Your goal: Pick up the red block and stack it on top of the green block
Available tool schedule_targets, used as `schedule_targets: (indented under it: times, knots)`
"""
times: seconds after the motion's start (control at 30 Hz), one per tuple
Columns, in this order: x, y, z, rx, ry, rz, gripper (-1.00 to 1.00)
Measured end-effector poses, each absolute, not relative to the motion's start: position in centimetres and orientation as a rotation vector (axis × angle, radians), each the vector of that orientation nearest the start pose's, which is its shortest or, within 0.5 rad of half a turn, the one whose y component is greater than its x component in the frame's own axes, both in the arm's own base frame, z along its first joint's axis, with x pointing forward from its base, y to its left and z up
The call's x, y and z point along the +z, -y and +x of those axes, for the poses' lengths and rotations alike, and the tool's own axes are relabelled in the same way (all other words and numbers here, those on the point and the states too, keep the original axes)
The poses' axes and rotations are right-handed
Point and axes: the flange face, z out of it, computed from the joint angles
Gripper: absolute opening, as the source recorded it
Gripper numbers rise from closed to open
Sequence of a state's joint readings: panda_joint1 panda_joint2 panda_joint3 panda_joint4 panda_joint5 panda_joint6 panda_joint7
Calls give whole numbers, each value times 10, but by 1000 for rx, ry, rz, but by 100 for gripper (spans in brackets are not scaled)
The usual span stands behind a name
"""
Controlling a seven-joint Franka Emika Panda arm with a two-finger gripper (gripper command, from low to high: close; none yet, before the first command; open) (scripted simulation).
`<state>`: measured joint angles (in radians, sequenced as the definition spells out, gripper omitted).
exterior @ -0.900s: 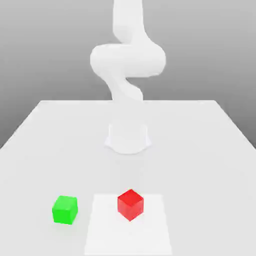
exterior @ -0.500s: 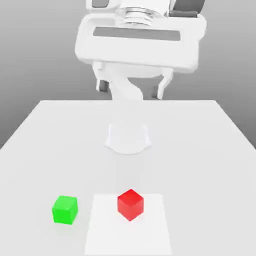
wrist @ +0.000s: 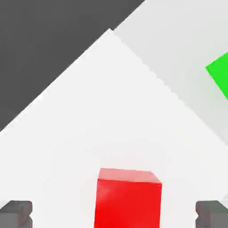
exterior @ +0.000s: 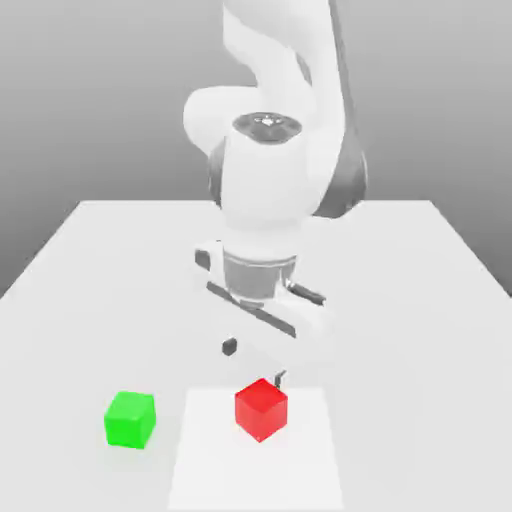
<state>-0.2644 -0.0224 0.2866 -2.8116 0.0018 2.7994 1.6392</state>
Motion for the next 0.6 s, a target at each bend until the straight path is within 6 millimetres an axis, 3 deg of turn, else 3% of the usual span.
schedule_targets:
  times: [0.3, 0.6]
  knots:
    - [188, -8, 380, -16, -2283, -2135, 0]
    - [146, -7, 372, -3, -2286, -2150, 0]
